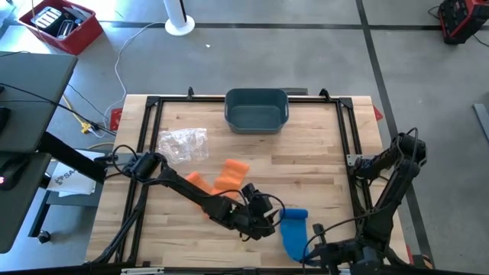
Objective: Roll bandage
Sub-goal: Roll the blue bandage
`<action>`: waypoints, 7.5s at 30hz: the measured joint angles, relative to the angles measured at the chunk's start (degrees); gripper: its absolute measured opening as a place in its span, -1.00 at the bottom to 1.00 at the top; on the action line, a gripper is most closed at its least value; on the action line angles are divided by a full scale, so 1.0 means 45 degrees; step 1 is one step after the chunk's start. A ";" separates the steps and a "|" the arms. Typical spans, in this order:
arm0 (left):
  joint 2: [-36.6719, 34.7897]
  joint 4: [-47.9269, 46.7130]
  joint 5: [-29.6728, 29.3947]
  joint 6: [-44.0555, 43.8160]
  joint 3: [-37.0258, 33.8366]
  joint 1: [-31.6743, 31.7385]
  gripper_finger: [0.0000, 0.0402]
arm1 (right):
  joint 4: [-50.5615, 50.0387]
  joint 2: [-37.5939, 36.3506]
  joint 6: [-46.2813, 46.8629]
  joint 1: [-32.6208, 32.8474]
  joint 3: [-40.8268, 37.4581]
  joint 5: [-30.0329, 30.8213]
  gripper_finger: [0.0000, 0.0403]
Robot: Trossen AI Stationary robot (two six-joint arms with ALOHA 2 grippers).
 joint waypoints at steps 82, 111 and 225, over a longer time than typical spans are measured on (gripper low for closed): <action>0.2314 0.0702 0.3211 -0.2567 0.0005 -0.0049 0.31 | 0.2386 0.0187 0.8008 0.0086 -0.7786 0.0739 -0.17; 0.2319 0.0717 0.3287 -0.2334 0.0000 -0.0083 0.31 | 0.4664 0.0682 0.7242 0.0251 -0.7771 0.2371 -0.34; -0.1940 0.2282 0.4070 0.1717 -0.5623 0.2316 0.31 | 0.5299 -0.0753 0.0505 -0.5313 -0.7742 -0.0422 -0.68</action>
